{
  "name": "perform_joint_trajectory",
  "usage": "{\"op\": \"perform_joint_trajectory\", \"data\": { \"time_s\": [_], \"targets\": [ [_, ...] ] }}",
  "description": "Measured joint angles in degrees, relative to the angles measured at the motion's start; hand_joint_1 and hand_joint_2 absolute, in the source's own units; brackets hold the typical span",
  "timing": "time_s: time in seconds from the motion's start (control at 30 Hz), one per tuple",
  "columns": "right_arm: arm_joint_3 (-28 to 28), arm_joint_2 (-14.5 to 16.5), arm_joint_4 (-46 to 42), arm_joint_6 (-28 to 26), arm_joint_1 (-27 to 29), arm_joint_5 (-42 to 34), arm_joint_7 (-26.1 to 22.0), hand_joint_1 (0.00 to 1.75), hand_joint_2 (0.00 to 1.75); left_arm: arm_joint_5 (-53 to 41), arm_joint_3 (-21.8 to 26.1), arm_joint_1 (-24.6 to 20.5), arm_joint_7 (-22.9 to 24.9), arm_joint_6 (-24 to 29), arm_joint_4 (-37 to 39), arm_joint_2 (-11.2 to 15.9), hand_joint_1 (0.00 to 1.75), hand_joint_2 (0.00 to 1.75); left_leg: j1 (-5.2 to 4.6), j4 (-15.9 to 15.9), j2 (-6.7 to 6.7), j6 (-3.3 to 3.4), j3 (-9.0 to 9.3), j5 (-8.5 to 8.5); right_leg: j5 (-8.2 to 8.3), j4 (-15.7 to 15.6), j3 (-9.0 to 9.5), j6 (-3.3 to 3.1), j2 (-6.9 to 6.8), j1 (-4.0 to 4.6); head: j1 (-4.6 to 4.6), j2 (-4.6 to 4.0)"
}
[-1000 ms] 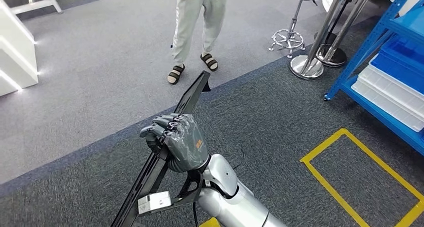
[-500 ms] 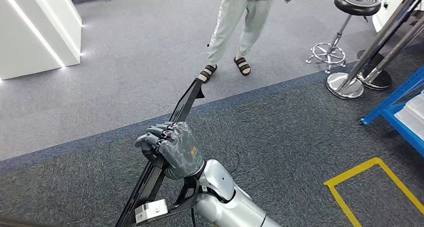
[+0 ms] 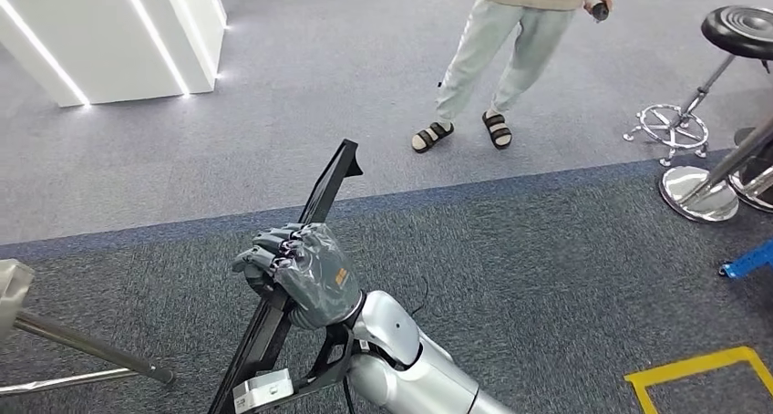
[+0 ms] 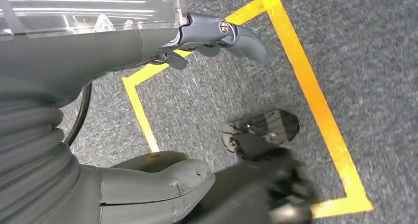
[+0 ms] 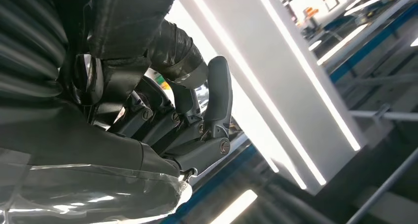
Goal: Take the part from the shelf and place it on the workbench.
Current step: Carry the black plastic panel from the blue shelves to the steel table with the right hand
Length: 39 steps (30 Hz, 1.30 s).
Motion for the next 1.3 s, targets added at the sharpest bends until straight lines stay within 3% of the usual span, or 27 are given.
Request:
{"op": "perform_joint_trajectory", "data": {
  "time_s": [0.03,0.1,0.13,0.2,0.27,0.3,0.33,0.37,0.4,0.47,0.53,0.6,0.63,0.67,0.7,0.77,0.83,0.87,0.93,1.0,1.03,1.07,1.13,1.2,1.27,1.3],
  "targets": [
    [0.0,0.0,0.0,-0.1,-0.1,0.2,0.1,1.75,1.75,0.0,0.0,-0.1,0.1,0.0,0.0,0.0,0.0,1.75,-0.21,-0.7,0.16,0.43,0.31,-0.02,-0.12,-0.1,0.15,0.29,-0.45,0.12,0.01,0.01],
    [0.1,0.0,0.0,-0.3,-0.1,0.5,0.2,1.75,1.75,-0.1,0.0,0.0,0.2,0.0,0.0,0.0,0.0,1.75,-0.2,-0.9,-1.14,1.13,0.35,0.11,-0.35,-0.3,0.48,0.95,-1.31,0.19,0.0,0.0],
    [0.2,0.1,-0.1,-0.4,-0.1,0.5,0.2,1.75,1.75,-0.1,0.0,0.1,0.2,0.0,0.0,0.0,0.0,1.75,-0.09,-1.2,-1.79,1.42,0.51,0.21,-0.7,-0.1,0.61,1.28,-0.84,0.1,0.02,0.0],
    [0.3,0.1,-0.2,-0.5,-0.2,0.6,0.2,1.75,1.75,-0.2,0.0,0.1,0.3,0.0,0.0,0.0,0.0,1.75,0.18,-1.7,-3.01,2.13,0.91,0.48,-2.95,3.4,-0.69,1.67,2.21,-0.12,0.04,0.0],
    [0.3,-0.1,-0.3,-0.8,0.0,0.7,0.4,1.75,1.75,-0.4,0.0,0.0,0.5,0.1,0.0,0.0,0.0,1.75,0.04,-1.7,-4.33,2.61,0.92,0.49,-6.48,11.0,-4.52,1.65,5.25,-0.24,0.05,0.01],
    [0.3,-0.3,-0.3,-0.9,0.3,0.9,0.6,1.75,1.75,-0.5,0.0,-0.1,0.5,0.1,0.0,0.0,0.0,1.75,-0.06,-1.6,-5.13,2.71,0.91,0.46,-7.52,14.4,-6.44,1.63,5.72,-0.24,0.06,0.01],
    [0.3,-0.5,-0.3,-1.1,0.4,1.2,0.8,1.75,1.75,-0.5,0.0,0.0,0.6,0.1,0.0,0.0,0.0,1.75,-0.15,-1.6,-6.0,2.76,0.91,0.43,-7.45,16.0,-7.66,1.57,5.9,-0.23,0.06,0.01],
    [0.3,-0.7,-0.3,-1.5,0.6,1.6,0.9,1.75,1.75,-0.5,0.0,0.0,0.6,0.2,0.0,0.0,0.0,1.75,-0.21,-1.5,-6.89,2.76,0.91,0.4,-6.18,15.5,-7.82,1.44,6.01,-0.23,0.05,0.01],
    [0.3,-0.9,-0.5,-1.9,0.6,1.9,1.0,1.75,1.75,-0.5,0.0,0.1,0.6,0.1,0.0,0.0,0.0,1.75,-0.25,-1.3,-7.79,2.72,0.93,0.36,-4.0,12.8,-6.95,1.25,6.29,-0.23,0.05,0.01],
    [0.2,-1.1,-1.3,-2.6,0.4,2.3,1.3,1.75,1.75,-0.6,0.0,0.1,0.6,0.1,0.0,-0.1,0.0,1.75,-0.28,-0.8,-9.37,2.5,0.78,0.18,0.17,5.2,-4.0,0.72,8.78,-0.29,0.05,0.01],
    [-0.3,-1.6,-2.8,-2.9,-0.1,2.7,1.7,1.75,1.75,-0.6,0.0,0.0,0.7,0.0,0.0,-0.3,0.0,1.75,-0.07,-0.5,-10.59,1.97,0.31,0.08,1.54,1.1,-2.45,0.51,10.97,-0.23,0.07,0.01],
    [-1.1,-2.0,-4.6,-2.9,-1.0,3.1,2.3,1.75,1.75,-0.7,0.0,0.0,0.8,0.0,0.0,-0.3,0.0,1.75,0.19,-0.7,-11.8,1.12,-0.07,0.2,1.53,0.6,-2.19,0.35,10.42,-0.13,0.09,0.01],
    [-1.4,-2.2,-5.4,-2.8,-1.4,3.4,2.5,1.75,1.75,-0.8,0.0,0.1,0.9,0.0,0.0,-0.3,0.0,1.75,0.23,-0.7,-11.77,0.8,-0.12,0.17,1.71,0.1,-1.85,0.15,9.73,-0.19,0.09,0.01],
    [-1.7,-2.3,-6.2,-2.8,-1.8,3.8,2.7,1.75,1.75,-0.8,0.0,0.2,0.9,0.0,0.0,-0.3,0.0,1.75,0.13,-0.1,-10.77,0.54,-0.36,-0.24,1.91,-0.5,-1.4,-0.1,8.99,-0.34,0.07,0.01],
    [-1.9,-2.4,-7.0,-2.9,-2.0,4.2,2.8,1.75,1.75,-0.8,0.0,0.1,1.0,0.1,0.0,-0.3,0.0,1.75,0.01,1.7,-9.07,0.33,-1.18,-1.31,2.1,-1.1,-0.95,-0.32,8.07,-0.48,0.04,0.01],
    [-2.4,-2.9,-8.2,-3.0,-2.0,4.9,2.9,1.75,1.75,-0.8,0.0,-0.1,1.1,0.2,0.0,-0.3,0.0,1.75,0.07,8.3,-5.25,-0.07,-4.35,-4.65,2.07,-1.6,-0.45,-0.57,6.19,-0.35,0.01,0.01],
    [-2.7,-3.5,-9.2,-3.3,-1.8,5.8,3.1,1.75,1.75,-0.9,0.0,-0.1,1.1,0.3,0.0,-0.3,0.0,1.75,0.39,14.1,-3.89,-0.55,-7.39,-6.6,1.82,-1.6,-0.37,-0.55,4.26,-0.21,0.01,0.01],
    [-2.9,-3.8,-9.6,-3.5,-1.6,6.2,3.2,1.75,1.75,-1.0,0.0,0.1,1.1,0.3,0.0,-0.3,0.0,1.75,0.55,14.3,-3.62,-0.74,-7.55,-6.12,1.66,-1.5,-0.33,-0.46,3.4,-0.21,0.01,0.01],
    [-3.3,-4.3,-10.4,-3.9,-1.3,6.8,3.3,1.75,1.75,-1.0,0.0,0.3,1.1,0.4,0.0,-0.3,0.0,1.75,0.73,8.3,-2.52,-0.89,-4.36,-2.67,1.22,-1.3,-0.1,-0.12,1.89,-0.23,0.01,0.01],
    [-3.8,-4.7,-11.1,-4.1,-1.1,6.9,3.3,1.75,1.75,-1.0,0.0,0.2,1.1,0.5,0.0,-0.3,0.0,1.75,0.46,1.3,-0.34,-0.35,-0.53,-0.18,0.66,-1.0,0.17,0.47,0.67,0.02,0.03,0.01],
    [-4.0,-4.8,-11.4,-4.2,-1.0,6.9,3.3,1.75,1.75,-1.0,0.0,0.2,1.1,0.6,0.0,-0.3,0.0,1.75,0.29,-0.4,0.29,0.07,0.39,0.22,0.45,-0.9,0.28,0.76,0.19,0.18,0.04,0.01],
    [-4.1,-5.0,-11.6,-4.3,-0.9,6.9,3.3,1.75,1.75,-1.0,0.0,0.2,1.1,0.6,0.0,-0.2,0.0,1.75,0.07,-0.7,0.33,0.53,0.45,0.03,0.32,-0.9,0.37,1.06,-0.24,0.31,0.05,0.01],
    [-4.4,-5.2,-12.0,-4.5,-0.8,7.0,3.3,1.75,1.75,-1.0,0.0,0.3,1.1,0.7,0.0,-0.2,0.0,1.75,0.1,-0.9,-0.92,1.25,0.38,0.14,0.0,-0.8,0.63,1.73,-0.79,0.17,0.06,0.01],
    [-4.8,-5.4,-12.5,-4.9,-0.6,7.0,3.4,1.75,1.75,-1.0,0.0,0.2,1.1,0.7,0.0,-0.1,0.0,1.75,0.28,-1.2,-2.17,2.02,0.57,0.28,-1.68,1.4,-0.07,2.31,1.23,-0.19,0.06,0.0],
    [-5.6,-5.9,-13.2,-5.3,0.1,7.0,3.3,1.75,1.75,-1.0,0.0,0.0,1.1,0.7,0.0,-0.1,0.0,1.75,0.27,-1.3,-3.51,2.6,0.65,0.36,-5.14,8.1,-3.29,2.5,4.45,-0.43,0.07,0.0],
    [-6.2,-6.3,-13.4,-5.4,0.7,7.0,3.2,1.75,1.75,-0.9,0.0,0.0,1.1,0.8,0.0,-0.1,0.0,1.75,0.17,-1.3,-4.3,2.78,0.64,0.36,-6.76,12.3,-5.58,2.51,5.31,-0.47,0.08,0.0]
  ]
}}
